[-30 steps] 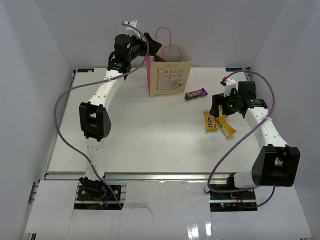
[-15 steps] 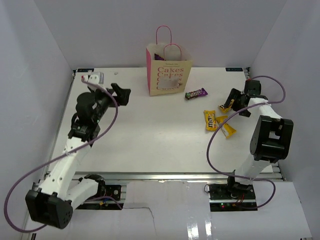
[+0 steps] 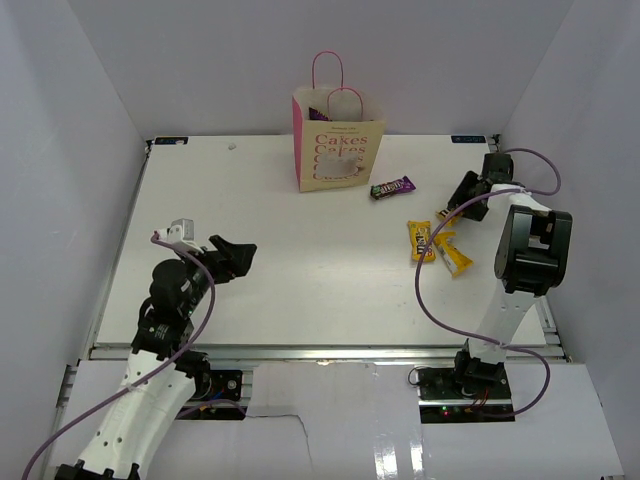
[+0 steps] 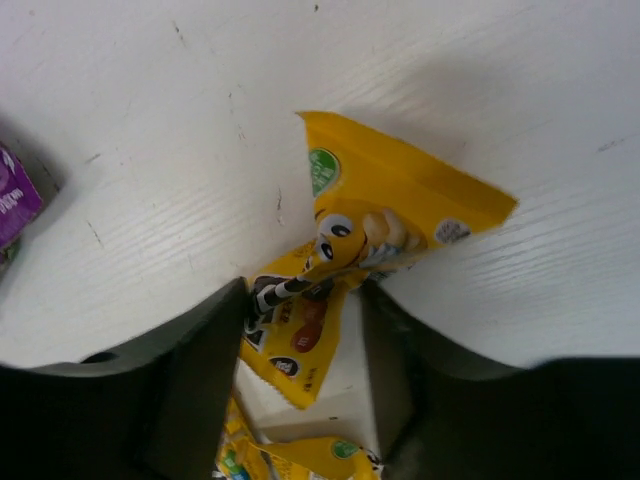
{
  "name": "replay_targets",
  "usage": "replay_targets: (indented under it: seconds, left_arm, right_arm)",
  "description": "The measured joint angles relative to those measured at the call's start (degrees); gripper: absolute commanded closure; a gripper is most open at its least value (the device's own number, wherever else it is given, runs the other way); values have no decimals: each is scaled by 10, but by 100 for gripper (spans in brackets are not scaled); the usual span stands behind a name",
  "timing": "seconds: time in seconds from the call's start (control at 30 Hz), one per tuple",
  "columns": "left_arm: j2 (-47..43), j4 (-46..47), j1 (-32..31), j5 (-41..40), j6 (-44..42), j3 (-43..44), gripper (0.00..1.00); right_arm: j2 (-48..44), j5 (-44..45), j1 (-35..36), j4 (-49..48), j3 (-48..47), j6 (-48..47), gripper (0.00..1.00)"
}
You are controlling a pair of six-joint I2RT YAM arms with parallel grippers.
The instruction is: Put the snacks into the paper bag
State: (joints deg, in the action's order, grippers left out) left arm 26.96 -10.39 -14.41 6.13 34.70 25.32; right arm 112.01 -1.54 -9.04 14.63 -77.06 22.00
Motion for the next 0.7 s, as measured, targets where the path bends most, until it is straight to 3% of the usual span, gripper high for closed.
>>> replay_targets:
  seconds: [0.07, 0.3, 0.5, 0.7]
  left_arm:
    - [1, 0, 0, 1, 13, -2, 2]
    - [27, -9, 0, 11, 24, -2, 2]
    - [31, 2, 0, 27, 27, -9, 2]
    - [74, 36, 0, 57, 31, -17, 2]
  right_arm:
    - [5, -6, -2, -3, 0, 0, 65]
    - [-14, -38, -16, -45, 38, -17, 92]
    - [-103, -158, -20, -57, 69, -136, 92]
    - [-136, -303, 38, -42, -60, -297, 92]
